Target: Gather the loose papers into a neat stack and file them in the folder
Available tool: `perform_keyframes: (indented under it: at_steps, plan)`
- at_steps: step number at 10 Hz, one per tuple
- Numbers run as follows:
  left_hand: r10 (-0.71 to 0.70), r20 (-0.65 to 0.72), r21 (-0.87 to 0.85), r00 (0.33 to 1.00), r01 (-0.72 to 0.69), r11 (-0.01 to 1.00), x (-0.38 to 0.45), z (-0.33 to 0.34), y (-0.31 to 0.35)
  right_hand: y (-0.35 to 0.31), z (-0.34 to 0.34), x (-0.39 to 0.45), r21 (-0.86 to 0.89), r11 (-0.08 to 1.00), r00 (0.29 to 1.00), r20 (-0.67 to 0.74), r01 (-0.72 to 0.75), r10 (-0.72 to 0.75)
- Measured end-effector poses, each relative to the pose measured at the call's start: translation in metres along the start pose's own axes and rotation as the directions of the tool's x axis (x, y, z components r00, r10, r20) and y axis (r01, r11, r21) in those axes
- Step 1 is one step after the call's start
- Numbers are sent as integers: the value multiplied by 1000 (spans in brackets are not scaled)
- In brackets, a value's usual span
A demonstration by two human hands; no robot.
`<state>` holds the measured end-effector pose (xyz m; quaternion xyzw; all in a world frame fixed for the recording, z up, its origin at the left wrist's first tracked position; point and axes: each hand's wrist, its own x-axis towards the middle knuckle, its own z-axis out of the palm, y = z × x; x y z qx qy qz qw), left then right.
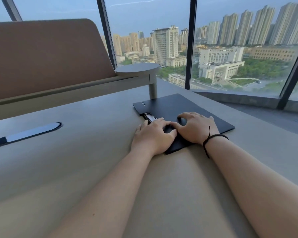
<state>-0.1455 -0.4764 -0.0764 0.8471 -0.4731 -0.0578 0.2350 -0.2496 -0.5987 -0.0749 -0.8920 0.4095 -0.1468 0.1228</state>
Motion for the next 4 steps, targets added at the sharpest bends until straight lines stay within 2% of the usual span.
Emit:
perform_keyframes:
  at_steps: [2, 3, 4]
  plan:
    - [-16, 8, -31, 1000, 16, 999, 9, 4, -2, 0, 2, 3, -53, 998, 998, -53, 43, -46]
    - [-20, -63, -204, 998, 7, 979, 4, -1, -7, -7, -5, -5, -36, 998, 984, -170, 52, -57]
    - [-167, -258, -497, 952, 18, 868, -22, -12, -7, -36, 5, -32, -114, 963, 891, -367, 244, -269]
